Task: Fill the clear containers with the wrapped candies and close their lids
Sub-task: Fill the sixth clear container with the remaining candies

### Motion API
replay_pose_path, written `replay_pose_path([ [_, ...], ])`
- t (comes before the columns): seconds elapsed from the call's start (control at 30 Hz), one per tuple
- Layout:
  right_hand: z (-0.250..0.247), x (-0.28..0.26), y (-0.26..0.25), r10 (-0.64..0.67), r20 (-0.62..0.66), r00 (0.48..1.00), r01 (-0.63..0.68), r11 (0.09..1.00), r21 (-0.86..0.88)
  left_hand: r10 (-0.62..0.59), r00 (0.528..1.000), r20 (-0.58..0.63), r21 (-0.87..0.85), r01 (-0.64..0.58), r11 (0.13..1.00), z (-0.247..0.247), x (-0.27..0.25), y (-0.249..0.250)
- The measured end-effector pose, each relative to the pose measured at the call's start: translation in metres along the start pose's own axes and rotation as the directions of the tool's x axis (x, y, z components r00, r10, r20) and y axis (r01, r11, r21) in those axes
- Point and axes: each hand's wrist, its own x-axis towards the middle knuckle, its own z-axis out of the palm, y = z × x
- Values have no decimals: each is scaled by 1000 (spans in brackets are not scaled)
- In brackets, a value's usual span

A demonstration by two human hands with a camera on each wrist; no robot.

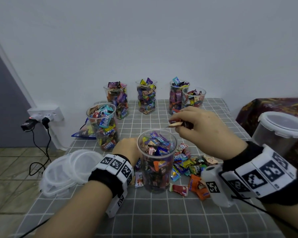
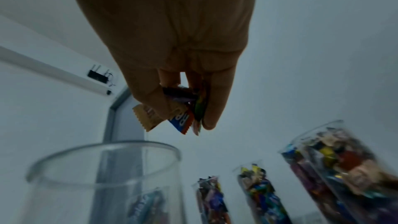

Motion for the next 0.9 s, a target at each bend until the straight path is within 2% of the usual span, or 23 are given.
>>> replay_pose_path([
  [0.17,10,0,-23,-112,57,992,111,994,17,20,1000,-17,-5,-20,1000,-3,-4,2],
  [0.4,26,-2,-33,-124,170,977,129,992,-14,13,1000,-10,-66,-14,998,-8,-10,6],
  [0.67,27,-4,-30,-138,114,984,141,990,-16,-19,1000,25,-34,19,999,-8,-6,5],
  [0.77,28,-7,-27,-120,93,988,118,993,30,39,999,7,-29,-38,999,-4,-3,1],
  [0.9,36,-17,-17,-62,-14,998,63,988,140,47,999,-12,-46,-47,998,0,-1,-2],
])
